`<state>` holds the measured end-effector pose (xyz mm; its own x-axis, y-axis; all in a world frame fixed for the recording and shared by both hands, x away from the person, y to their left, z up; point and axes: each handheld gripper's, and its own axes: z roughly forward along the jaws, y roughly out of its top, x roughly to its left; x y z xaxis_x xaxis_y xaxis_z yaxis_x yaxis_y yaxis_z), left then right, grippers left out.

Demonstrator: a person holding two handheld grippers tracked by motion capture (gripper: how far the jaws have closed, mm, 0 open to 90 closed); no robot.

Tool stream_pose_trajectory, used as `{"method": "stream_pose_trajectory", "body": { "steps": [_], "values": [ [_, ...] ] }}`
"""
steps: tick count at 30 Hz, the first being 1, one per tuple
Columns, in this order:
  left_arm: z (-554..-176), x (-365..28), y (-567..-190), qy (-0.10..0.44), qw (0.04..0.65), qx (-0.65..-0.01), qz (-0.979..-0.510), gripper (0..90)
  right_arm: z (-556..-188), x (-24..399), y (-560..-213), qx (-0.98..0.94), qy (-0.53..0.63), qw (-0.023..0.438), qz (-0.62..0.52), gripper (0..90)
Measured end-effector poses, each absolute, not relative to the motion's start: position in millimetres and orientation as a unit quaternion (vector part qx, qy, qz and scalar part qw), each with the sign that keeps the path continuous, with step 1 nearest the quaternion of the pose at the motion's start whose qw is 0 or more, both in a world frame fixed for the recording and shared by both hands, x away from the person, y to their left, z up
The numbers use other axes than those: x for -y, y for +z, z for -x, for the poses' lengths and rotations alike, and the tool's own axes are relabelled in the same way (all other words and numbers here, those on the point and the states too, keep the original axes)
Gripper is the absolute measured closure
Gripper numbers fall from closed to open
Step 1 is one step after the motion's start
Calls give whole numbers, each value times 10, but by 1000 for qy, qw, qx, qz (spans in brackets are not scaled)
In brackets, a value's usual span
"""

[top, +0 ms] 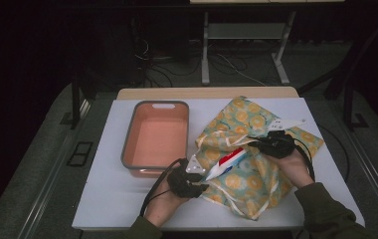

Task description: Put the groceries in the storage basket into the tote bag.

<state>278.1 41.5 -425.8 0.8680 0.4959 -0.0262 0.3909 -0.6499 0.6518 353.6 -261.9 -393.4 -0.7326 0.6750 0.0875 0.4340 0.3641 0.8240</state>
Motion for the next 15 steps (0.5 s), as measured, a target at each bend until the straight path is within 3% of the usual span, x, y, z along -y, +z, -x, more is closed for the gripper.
{"method": "stream_pose_trajectory", "body": {
  "steps": [6,15],
  "values": [
    [-2819,-358,-4219,104,331,-236,-908,845,-3537,2621,-3932,-815,449,134,-341,887],
    [-2950,-5,-4185,94,350,-223,-905,889,-3534,2614,-3931,-815,450,135,-340,887]
  ]
}}
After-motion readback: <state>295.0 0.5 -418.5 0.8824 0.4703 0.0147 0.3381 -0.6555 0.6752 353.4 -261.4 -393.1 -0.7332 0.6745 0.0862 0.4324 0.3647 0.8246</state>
